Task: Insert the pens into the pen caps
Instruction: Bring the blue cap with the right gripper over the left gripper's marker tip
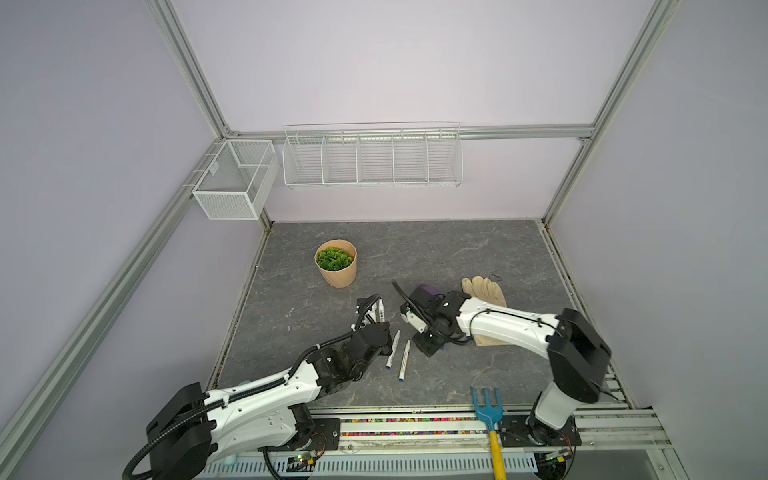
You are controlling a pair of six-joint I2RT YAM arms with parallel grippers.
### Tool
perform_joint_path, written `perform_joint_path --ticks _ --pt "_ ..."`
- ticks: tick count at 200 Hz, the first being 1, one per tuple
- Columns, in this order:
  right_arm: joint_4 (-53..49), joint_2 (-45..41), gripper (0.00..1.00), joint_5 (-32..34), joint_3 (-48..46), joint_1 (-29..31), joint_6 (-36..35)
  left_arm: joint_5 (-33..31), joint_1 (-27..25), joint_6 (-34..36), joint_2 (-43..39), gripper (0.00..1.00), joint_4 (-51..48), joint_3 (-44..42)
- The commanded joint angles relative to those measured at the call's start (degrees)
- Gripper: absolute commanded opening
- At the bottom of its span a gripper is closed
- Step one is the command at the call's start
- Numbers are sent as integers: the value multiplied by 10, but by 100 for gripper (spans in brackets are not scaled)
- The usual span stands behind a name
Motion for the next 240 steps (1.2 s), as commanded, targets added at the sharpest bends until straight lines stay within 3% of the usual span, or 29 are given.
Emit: perform_joint_path --ticks 1,43,95,143,240 --pt "102 -99 7 -40 -45 -46 26 45 -9 30 39 0 26 28" --pt "236 -209 7 -122 -136 -125 89 116 -29 76 123 0 55 77" --pt "321 -233 7 -149 -166 -140 128 186 -31 93 170 0 63 118" --pt "368 -229 7 -144 -184 -143 147 193 -32 94 181 0 63 125" --pt "357 -184 7 -144 -176 -143 140 188 -34 90 171 0 69 117"
